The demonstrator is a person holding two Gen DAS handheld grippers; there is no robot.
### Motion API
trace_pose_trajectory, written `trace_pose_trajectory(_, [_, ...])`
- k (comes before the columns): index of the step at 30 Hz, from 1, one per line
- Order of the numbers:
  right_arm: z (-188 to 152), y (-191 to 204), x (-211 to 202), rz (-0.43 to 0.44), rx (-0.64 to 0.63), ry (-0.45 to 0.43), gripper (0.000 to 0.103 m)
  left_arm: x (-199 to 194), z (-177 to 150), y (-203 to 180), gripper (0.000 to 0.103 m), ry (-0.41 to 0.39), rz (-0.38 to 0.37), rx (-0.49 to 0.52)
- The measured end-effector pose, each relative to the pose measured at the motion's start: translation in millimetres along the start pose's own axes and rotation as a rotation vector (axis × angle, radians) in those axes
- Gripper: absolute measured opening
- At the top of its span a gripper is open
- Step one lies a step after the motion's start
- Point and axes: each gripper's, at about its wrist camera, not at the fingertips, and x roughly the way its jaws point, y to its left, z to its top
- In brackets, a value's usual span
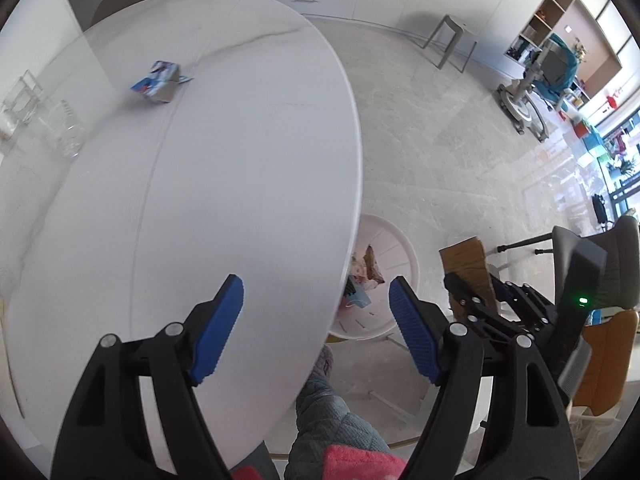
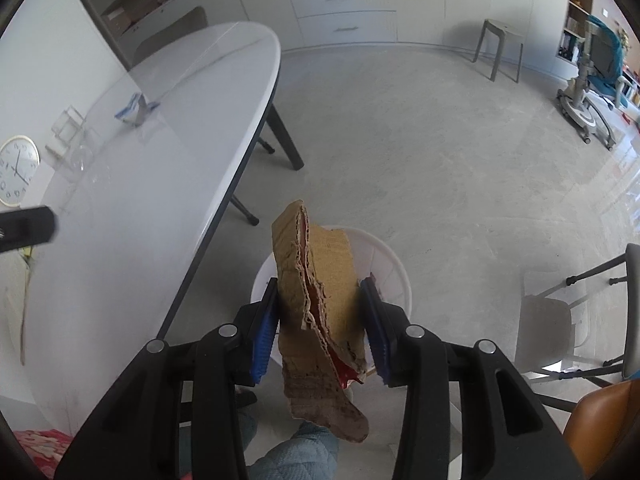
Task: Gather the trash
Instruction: 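Move both open tools back over the table toward the bottle and box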
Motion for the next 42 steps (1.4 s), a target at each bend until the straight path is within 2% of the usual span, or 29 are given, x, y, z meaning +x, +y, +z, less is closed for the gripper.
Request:
trace_pose_trajectory(4, [-2, 19, 20, -0.068, -0.030, 0.041, 0.081, -8, -4, 22, 0.072, -0.010, 0.017, -0.028])
trace_pose_trajectory(8, [-4, 32, 14, -0.146, -0.054, 0.030, 0.090, -13, -7, 39, 0.072, -0.014, 0.014, -0.053])
trace_pose_trajectory(13, [4, 53, -25, -0.169, -0.071, -0.042, 0.100, -22, -10, 54, 0.072, -0.031, -0.004, -0.079])
trace_pose_trajectory(14, [7, 58, -36, -0.164, -0.073, -0.064, 0.100, -25, -11, 57, 0.074, -0.038, -0.005, -0.082])
trace_pose_trajectory(16, [14, 70, -54, -0.140, -0.080, -0.105, 0.100, -32, -12, 65, 0.084, -0.060, 0.004, -0.089])
trace_pose_trajectory(19, [24, 93, -73, -0.092, -0.105, -0.144, 0.100, -46, -13, 84, 0.091, -0.099, 0.012, -0.111])
trace_pose_trajectory(22, [34, 117, -76, -0.055, -0.148, -0.160, 0.100, -55, -12, 114, 0.092, -0.118, 0.017, -0.168])
trace_pose_trajectory(34, [81, 233, -38, 0.090, -0.356, -0.124, 0.100, -76, -12, 262, 0.092, -0.187, 0.079, -0.543])
trace_pose_trajectory(38, [101, 263, -21, 0.120, -0.417, -0.109, 0.100, -69, -7, 293, 0.092, -0.176, 0.073, -0.641])
trace_pose_trajectory(42, [127, 285, 1, 0.113, -0.443, -0.092, 0.100, -53, 11, 323, 0.092, -0.163, 0.060, -0.718])
